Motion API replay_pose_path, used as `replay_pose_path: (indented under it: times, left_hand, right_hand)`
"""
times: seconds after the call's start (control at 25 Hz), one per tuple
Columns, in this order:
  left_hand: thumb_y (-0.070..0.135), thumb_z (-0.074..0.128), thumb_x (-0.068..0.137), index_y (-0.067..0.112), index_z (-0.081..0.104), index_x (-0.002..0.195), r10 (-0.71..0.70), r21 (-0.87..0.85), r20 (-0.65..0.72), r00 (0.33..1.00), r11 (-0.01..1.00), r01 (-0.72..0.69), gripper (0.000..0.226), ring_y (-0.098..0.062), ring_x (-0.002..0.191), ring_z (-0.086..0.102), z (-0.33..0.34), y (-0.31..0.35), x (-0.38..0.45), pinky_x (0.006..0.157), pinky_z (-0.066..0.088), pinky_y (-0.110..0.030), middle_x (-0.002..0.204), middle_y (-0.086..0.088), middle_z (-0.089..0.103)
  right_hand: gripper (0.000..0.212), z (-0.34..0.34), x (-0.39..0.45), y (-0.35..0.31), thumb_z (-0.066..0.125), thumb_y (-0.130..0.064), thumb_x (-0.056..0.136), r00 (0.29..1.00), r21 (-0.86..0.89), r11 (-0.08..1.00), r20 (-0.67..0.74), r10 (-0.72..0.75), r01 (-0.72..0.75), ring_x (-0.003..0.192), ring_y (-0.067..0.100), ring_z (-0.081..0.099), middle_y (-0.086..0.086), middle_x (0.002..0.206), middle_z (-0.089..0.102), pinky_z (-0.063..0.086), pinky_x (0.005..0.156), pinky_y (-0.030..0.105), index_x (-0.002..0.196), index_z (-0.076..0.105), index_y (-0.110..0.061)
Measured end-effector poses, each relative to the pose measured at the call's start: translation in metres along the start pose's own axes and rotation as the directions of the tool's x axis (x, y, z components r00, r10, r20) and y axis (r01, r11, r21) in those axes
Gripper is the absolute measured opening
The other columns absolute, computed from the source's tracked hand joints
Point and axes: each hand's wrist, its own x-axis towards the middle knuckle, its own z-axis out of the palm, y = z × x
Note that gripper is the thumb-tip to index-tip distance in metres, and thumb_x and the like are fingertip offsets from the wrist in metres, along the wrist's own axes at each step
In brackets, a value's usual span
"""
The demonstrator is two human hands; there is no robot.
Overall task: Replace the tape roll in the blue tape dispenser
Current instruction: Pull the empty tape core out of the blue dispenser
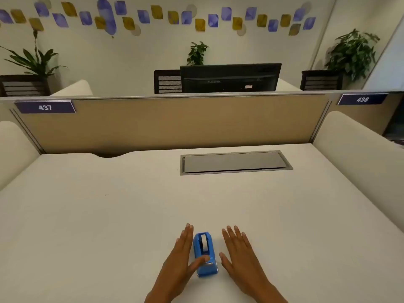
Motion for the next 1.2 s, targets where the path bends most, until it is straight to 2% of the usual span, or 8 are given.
replay_pose_path:
  times: [0.08, 0.16, 0.28, 0.4, 0.48, 0.68, 0.8, 1.2]
  left_hand:
    - [0.058, 0.060, 0.072, 0.027, -0.014, 0.140, 0.012, -0.061, 0.060, 0.998, 0.998, -0.008, 0.106, -0.013, 0.143, 0.008, 0.002, -0.001, 0.002, 0.115, 0.014, -0.032, 0.155, 0.007, -0.005]
    - [0.056, 0.071, 0.062, 0.027, -0.009, 0.140, 0.025, -0.077, 0.090, 0.996, 0.997, -0.018, 0.116, -0.014, 0.142, 0.015, 0.006, -0.005, 0.004, 0.114, 0.017, -0.030, 0.156, 0.006, 0.004]
    - [0.053, 0.077, 0.057, 0.030, 0.004, 0.141, 0.009, -0.115, 0.066, 0.998, 0.993, -0.001, 0.113, -0.014, 0.138, 0.026, 0.009, -0.010, 0.009, 0.112, 0.023, -0.030, 0.154, 0.006, 0.018]
    - [0.048, 0.080, 0.055, 0.032, 0.013, 0.140, -0.011, -0.154, 0.030, 0.999, 0.988, 0.016, 0.109, -0.014, 0.135, 0.032, 0.009, -0.013, 0.009, 0.110, 0.027, -0.031, 0.150, 0.007, 0.028]
    - [0.045, 0.081, 0.056, 0.032, 0.015, 0.139, -0.024, -0.164, 0.025, 0.999, 0.986, 0.028, 0.108, -0.015, 0.134, 0.034, 0.009, -0.013, 0.008, 0.110, 0.028, -0.033, 0.149, 0.006, 0.030]
    - [0.040, 0.082, 0.058, 0.029, 0.017, 0.139, -0.055, -0.182, 0.027, 0.998, 0.982, 0.059, 0.104, -0.018, 0.132, 0.038, 0.010, -0.010, 0.010, 0.109, 0.031, -0.034, 0.149, 0.003, 0.032]
    - [0.038, 0.082, 0.059, 0.027, 0.017, 0.140, -0.075, -0.190, 0.032, 0.997, 0.978, 0.080, 0.104, -0.018, 0.131, 0.039, 0.010, -0.011, 0.009, 0.107, 0.032, -0.031, 0.148, 0.002, 0.033]
    - [0.042, 0.082, 0.056, 0.049, 0.012, 0.129, -0.036, -0.211, 0.037, 0.999, 0.976, 0.043, 0.101, 0.000, 0.114, 0.038, 0.010, -0.017, 0.008, 0.095, 0.031, -0.019, 0.144, 0.009, 0.037]
  right_hand:
    - [0.063, 0.005, -0.003, 0.003, 0.023, -0.051, 0.095, 0.995, 0.081, 0.995, 0.075, -0.066, 0.060, 0.142, 0.009, -0.013, -0.001, 0.153, -0.012, -0.034, 0.095, 0.010, 0.142, -0.009, -0.027]
    - [0.067, 0.004, -0.010, 0.003, 0.038, -0.053, 0.088, 0.985, 0.218, 0.975, 0.160, -0.065, 0.029, 0.140, 0.010, 0.021, -0.004, 0.153, 0.021, -0.031, 0.100, 0.013, 0.144, 0.017, -0.024]
    - [0.049, -0.004, -0.013, -0.002, 0.024, -0.053, 0.091, 0.964, 0.177, 0.982, 0.247, -0.103, 0.060, 0.137, 0.004, 0.027, -0.013, 0.136, 0.047, -0.016, 0.113, 0.027, 0.129, 0.040, -0.028]
    - [0.044, -0.009, -0.011, 0.001, 0.027, -0.048, 0.093, 0.955, 0.292, 0.955, 0.262, -0.138, 0.058, 0.141, 0.010, 0.012, -0.009, 0.142, 0.032, -0.022, 0.107, 0.022, 0.132, 0.039, -0.030]
    - [0.045, -0.008, -0.001, 0.000, 0.035, -0.042, 0.096, 0.988, 0.386, 0.922, 0.119, -0.095, 0.042, 0.141, 0.004, 0.011, -0.022, 0.148, 0.003, -0.022, 0.104, 0.010, 0.137, 0.018, -0.041]
    - [0.065, -0.009, 0.026, -0.010, 0.060, -0.042, 0.083, 0.980, 0.672, 0.740, 0.163, -0.114, -0.025, 0.123, -0.022, 0.018, -0.037, 0.137, 0.023, 0.014, 0.099, -0.002, 0.130, 0.018, -0.057]
    - [0.062, -0.006, 0.033, -0.014, 0.064, -0.032, 0.082, 0.967, 0.665, 0.747, 0.207, -0.148, -0.028, 0.115, -0.015, 0.034, -0.024, 0.135, 0.040, 0.022, 0.086, -0.008, 0.128, 0.028, -0.053]
    - [0.052, -0.017, 0.041, -0.019, 0.069, -0.016, 0.078, 0.975, 0.721, 0.683, 0.216, -0.059, -0.119, 0.114, 0.009, 0.052, -0.014, 0.123, 0.056, 0.043, 0.103, 0.033, 0.121, 0.045, -0.034]
